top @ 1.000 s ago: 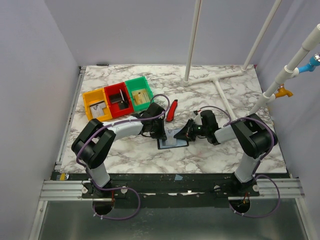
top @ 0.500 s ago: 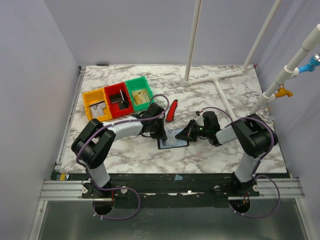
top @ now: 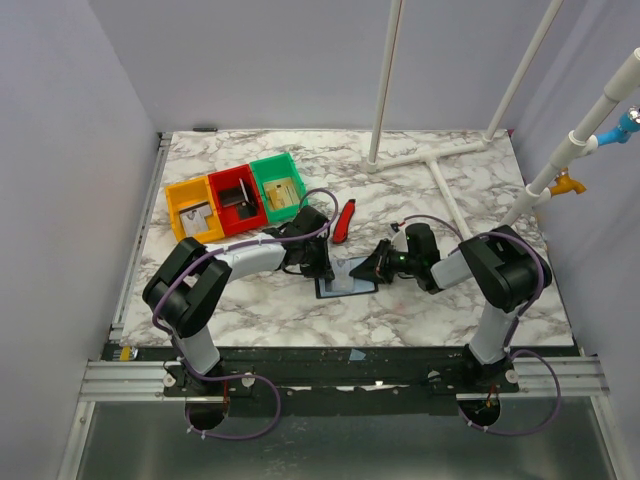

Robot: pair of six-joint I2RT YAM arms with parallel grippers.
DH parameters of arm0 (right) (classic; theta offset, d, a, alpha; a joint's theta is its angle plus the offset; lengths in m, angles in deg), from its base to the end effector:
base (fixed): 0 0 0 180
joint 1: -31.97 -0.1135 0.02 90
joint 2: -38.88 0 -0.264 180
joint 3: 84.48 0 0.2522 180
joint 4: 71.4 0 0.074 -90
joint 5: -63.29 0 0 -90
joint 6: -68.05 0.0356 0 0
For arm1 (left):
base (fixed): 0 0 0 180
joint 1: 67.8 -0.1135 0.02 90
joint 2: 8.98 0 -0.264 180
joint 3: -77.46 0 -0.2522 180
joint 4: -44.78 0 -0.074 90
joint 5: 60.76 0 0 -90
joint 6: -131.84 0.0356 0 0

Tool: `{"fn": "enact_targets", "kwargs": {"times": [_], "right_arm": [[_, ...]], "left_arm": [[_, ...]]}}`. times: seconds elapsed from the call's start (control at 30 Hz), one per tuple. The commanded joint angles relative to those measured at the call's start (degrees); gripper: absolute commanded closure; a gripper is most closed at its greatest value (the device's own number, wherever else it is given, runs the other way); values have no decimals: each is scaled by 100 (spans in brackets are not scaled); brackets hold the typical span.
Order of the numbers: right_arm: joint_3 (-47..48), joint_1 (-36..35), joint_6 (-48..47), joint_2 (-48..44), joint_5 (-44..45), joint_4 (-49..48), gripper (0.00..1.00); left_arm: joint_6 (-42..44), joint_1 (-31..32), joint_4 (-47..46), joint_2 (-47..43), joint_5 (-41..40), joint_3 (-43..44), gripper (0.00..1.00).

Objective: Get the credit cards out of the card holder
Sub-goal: Remove the credit card from the card holder.

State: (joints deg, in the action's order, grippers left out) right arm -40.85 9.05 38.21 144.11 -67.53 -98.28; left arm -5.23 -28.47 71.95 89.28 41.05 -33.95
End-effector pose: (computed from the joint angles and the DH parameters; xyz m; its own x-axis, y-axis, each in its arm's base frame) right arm 0.2601 0.1353 0.0889 -0.9459 0.3127 -0.0860 0.0622 0.4351 0.8982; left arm 0.2557 -0.2190 0.1588 -0.9587 -0.1410 -0.2471 0.0074 0.8558 -0.5172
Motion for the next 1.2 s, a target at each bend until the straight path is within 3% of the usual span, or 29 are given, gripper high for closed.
{"fn": "enact_targets", "kwargs": {"times": [0.0,0.1,1.17], "right_arm": [[-56,24,40,103,-126,-181,92],[-53,24,22,122,-128,-172,99],[-201,437,-646,-424,124,614,99]], "left_arm": [[79,-13,320,136,-220,-218,100],[75,-13,311,133,-215,-227,100],[111,-216,348,28,-224,-398,100]]}}
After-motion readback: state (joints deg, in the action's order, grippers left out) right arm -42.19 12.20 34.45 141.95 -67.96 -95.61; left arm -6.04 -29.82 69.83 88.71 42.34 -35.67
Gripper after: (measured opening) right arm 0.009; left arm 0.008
